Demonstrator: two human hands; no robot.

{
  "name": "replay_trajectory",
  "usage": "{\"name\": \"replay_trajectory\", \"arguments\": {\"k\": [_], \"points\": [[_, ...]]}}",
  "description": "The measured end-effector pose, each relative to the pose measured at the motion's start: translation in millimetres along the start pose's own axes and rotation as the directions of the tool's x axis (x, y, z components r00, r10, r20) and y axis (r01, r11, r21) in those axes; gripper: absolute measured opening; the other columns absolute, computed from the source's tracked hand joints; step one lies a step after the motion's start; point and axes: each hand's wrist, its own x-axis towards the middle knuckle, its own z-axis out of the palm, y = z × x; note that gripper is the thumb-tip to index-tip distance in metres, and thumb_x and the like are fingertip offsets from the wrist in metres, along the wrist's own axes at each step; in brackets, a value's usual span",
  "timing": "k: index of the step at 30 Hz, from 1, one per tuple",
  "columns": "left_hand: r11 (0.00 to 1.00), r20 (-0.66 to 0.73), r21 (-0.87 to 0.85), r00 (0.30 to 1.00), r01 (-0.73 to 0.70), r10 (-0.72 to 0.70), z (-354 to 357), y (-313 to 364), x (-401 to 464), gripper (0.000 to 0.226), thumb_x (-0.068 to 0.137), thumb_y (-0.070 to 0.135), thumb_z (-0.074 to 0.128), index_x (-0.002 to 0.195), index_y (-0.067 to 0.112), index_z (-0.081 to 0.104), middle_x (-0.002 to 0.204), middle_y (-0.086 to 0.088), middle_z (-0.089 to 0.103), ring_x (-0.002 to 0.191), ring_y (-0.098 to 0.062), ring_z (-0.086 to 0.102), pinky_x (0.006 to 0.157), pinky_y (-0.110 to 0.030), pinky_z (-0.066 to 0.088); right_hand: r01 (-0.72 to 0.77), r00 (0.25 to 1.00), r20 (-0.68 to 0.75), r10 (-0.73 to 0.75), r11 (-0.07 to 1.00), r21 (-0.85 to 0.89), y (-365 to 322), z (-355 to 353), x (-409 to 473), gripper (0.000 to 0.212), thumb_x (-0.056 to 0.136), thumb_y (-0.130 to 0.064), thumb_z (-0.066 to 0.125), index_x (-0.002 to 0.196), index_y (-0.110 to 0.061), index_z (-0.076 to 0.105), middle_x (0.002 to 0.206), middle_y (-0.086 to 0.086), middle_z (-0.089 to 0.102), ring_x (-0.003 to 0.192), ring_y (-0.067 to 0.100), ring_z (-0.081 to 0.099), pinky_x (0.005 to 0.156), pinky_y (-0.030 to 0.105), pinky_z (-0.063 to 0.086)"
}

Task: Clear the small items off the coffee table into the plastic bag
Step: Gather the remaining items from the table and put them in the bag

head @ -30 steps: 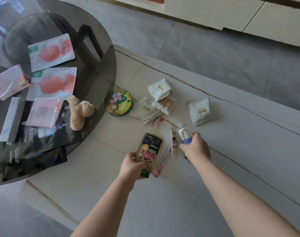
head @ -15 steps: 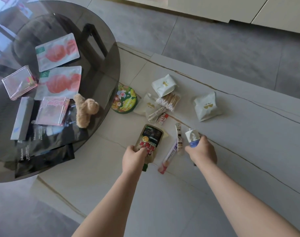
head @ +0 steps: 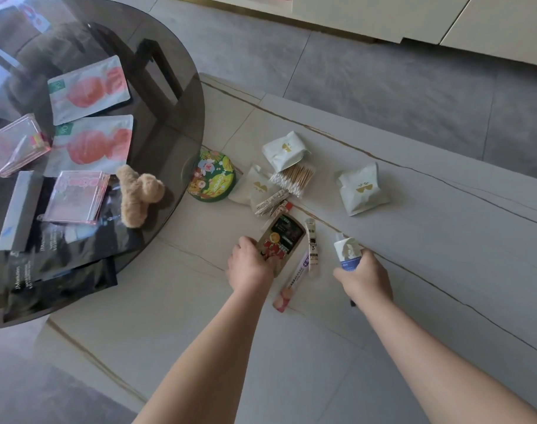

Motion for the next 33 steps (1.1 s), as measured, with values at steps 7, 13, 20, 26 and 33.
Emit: {"name": "replay_trajectory", "arguments": {"k": [7,13,20,26,33], "points": [[0.941,0.147,-0.319,0.987,0.108,-0.063,-3.4,-14.4,-17.8,0.022,0.081,0.031,0.066,0.094,0.015,0.058,0.086,-0.003,0.064,0.078,-0.022,0.064,0.068,-0.034,0.056,0.04,0.996,0.075,-0.043,0.999,0.034,-3.2,-1.8,-14.4,0.024,0.071,-0.021,0.065,0.088,-0.015,0.05,0.073,-0.002,0.055,0.061,0.018,0.052,0.049,0.022,0.036],[0.529,0.359,-0.744,0.912,0.409,-0.2,-53.5,-30.0,-65.1,0.019,0.08,0.026,0.073,0.082,0.016,0.057,0.082,-0.007,0.067,0.072,-0.019,0.067,0.051,-0.025,0.053,0.087,0.968,0.223,-0.115,0.988,0.13,-20.8,-20.3,-57.2,0.018,0.066,-0.015,0.066,0.082,-0.015,0.058,0.075,0.003,0.069,0.069,0.019,0.062,0.052,0.021,0.04],[0.342,0.377,-0.832,0.897,0.438,-0.231,-131.1,-72.2,-151.5,0.022,0.082,0.027,0.072,0.094,0.013,0.06,0.089,-0.01,0.068,0.077,-0.023,0.067,0.059,-0.028,0.055,0.202,0.89,0.382,-0.248,0.967,0.156,-59.7,-50.7,-148.0,0.019,0.068,-0.012,0.069,0.086,-0.008,0.065,0.065,0.003,0.07,0.067,0.018,0.066,0.064,0.025,0.051],[0.013,0.41,-0.906,0.886,0.422,-0.218,-202.6,-129.1,-257.6,0.03,0.084,0.021,0.068,0.106,0.004,0.059,0.088,-0.019,0.067,0.067,-0.029,0.065,0.051,-0.028,0.048,0.387,0.782,0.476,-0.402,0.912,0.136,-93.0,-68.3,-260.0,0.009,0.067,-0.003,0.065,0.07,-0.01,0.06,0.051,-0.004,0.058,0.051,0.014,0.053,0.049,0.018,0.041],[-0.32,0.285,-0.931,0.896,0.174,-0.34,-256.4,-215.1,-390.5,0.015,0.083,0.02,0.065,0.09,0.006,0.063,0.065,-0.009,0.066,0.05,-0.02,0.062,0.049,-0.026,0.048,0.577,0.518,0.723,-0.456,0.811,0.098,-118.0,-48.6,-398.4,0.016,0.073,-0.006,0.067,0.083,-0.013,0.056,0.075,0.006,0.066,0.079,0.028,0.068,0.07,0.032,0.052]]}}
